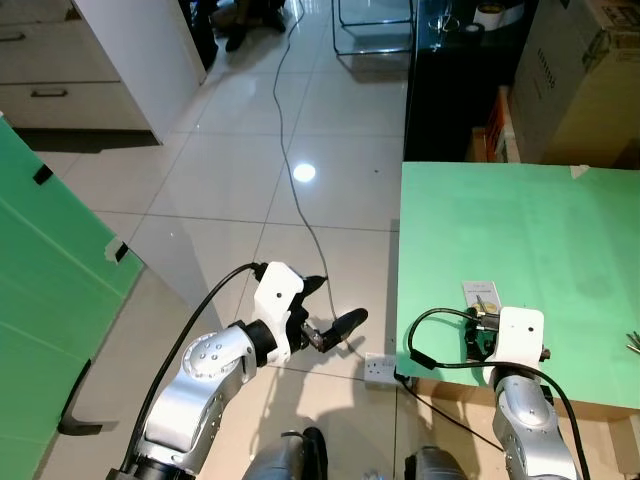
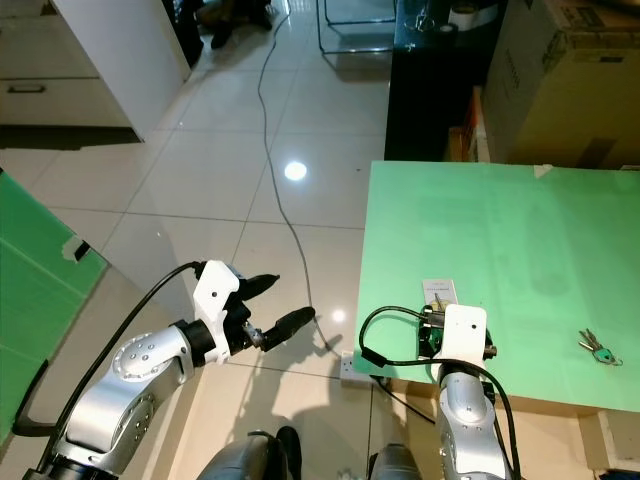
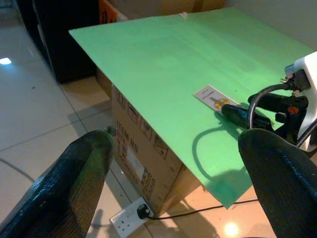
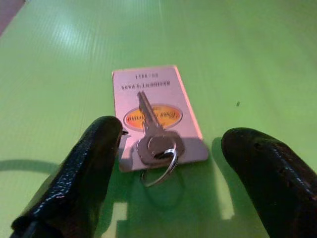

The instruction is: Hang keys on a hook

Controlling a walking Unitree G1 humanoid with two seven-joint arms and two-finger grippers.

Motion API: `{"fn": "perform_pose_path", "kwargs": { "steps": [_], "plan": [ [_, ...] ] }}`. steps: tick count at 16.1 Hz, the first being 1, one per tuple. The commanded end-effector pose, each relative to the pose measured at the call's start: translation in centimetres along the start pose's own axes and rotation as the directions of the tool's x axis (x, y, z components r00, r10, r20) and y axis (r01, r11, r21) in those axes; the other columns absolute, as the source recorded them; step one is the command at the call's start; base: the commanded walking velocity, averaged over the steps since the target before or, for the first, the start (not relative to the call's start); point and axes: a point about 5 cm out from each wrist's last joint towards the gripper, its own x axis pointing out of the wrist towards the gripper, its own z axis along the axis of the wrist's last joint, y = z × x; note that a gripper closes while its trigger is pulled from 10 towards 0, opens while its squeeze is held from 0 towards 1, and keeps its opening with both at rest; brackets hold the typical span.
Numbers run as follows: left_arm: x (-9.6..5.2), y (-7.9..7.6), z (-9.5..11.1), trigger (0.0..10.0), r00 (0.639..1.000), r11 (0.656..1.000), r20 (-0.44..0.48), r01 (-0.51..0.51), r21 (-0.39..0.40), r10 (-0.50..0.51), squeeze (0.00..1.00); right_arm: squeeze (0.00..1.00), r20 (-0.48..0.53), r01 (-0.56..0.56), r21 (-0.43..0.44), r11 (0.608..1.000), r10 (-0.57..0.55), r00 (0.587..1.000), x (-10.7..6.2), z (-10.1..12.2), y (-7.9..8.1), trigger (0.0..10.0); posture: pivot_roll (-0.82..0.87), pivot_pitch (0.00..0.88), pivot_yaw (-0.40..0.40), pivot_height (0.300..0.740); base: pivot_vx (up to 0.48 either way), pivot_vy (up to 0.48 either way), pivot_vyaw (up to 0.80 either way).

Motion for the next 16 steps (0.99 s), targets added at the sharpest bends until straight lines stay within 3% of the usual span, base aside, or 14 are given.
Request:
{"fn": "perform_pose_path", "kwargs": {
  "steps": [1, 16],
  "plan": [
    [-0.41, 0.01, 0.14, 10.0, 1.0, 1.0, 0.003, -0.015, -0.003, 0.015, 0.0, 0.0, -0.035, -0.008, 0.031, 0.999, 0.009, 0.999, -0.12, -0.6, 0.39, 0.0, -0.04, 0.209, 0.146, 0.724, 0.0, 0.0, 0.0],
    [-0.36, 0.2, 0.25, 10.0, 1.0, 1.0, -0.013, -0.027, -0.002, 0.027, 0.0, 0.0, -0.035, -0.011, 0.036, 0.999, 0.012, 0.999, -0.38, -1.23, 0.57, 0.0, -0.04, 0.222, 0.159, 0.724, 0.0, 0.0, 0.0]
  ]
}}
